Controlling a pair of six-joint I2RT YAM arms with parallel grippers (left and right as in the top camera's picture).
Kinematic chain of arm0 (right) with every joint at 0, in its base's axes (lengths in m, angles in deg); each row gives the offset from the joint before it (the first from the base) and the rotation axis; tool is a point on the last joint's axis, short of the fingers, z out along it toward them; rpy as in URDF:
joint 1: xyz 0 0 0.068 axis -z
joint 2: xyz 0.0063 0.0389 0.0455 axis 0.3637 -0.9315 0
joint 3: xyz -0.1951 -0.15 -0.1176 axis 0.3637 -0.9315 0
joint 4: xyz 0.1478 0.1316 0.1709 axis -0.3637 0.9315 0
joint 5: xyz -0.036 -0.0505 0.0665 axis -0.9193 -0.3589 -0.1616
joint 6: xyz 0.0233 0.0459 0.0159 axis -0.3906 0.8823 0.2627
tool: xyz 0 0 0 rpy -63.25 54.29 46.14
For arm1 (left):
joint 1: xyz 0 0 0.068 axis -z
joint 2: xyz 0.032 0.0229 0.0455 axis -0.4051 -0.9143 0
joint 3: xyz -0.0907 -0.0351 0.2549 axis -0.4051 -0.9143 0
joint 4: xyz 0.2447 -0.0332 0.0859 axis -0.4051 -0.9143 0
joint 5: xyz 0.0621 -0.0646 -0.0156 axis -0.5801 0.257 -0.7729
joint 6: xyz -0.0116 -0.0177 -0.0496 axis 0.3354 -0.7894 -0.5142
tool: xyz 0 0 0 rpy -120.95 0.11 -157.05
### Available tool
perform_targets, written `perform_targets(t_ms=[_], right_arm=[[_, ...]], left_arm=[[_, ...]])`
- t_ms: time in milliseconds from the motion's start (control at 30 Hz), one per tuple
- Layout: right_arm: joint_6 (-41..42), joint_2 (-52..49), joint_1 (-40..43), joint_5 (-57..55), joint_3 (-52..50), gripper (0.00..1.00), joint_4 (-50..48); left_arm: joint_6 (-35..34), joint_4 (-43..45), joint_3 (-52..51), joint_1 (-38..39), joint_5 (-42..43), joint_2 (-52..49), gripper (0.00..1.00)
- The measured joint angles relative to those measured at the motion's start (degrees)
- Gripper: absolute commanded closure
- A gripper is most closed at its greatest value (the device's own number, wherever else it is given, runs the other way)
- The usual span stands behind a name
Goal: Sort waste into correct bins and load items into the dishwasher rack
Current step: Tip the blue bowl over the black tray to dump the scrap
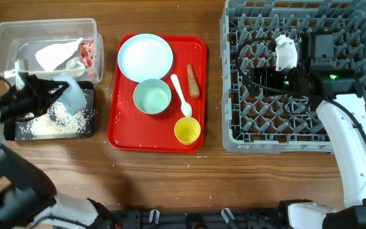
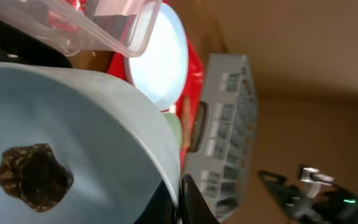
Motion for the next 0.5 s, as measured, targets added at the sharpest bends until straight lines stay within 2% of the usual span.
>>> perform_targets(t_ms=[167, 300, 500], right_arm=[[0.74, 0.00, 0.00, 0.00, 0.00, 0.00, -0.02], [0.85, 0.00, 0.00, 0.02, 0.00, 0.00, -0.02], [0.85, 0.00, 0.00, 0.00, 0.00, 0.00, -0.02]], left_arm=[[0.83, -0.92, 0.00, -4.00, 11.54, -8.92, 0.96], [0.96, -1.62, 0.00, -5.18, 19.61, -12.11, 0.96], [-4.68, -2.12, 0.00, -5.95, 25.38, -12.17, 0.96]])
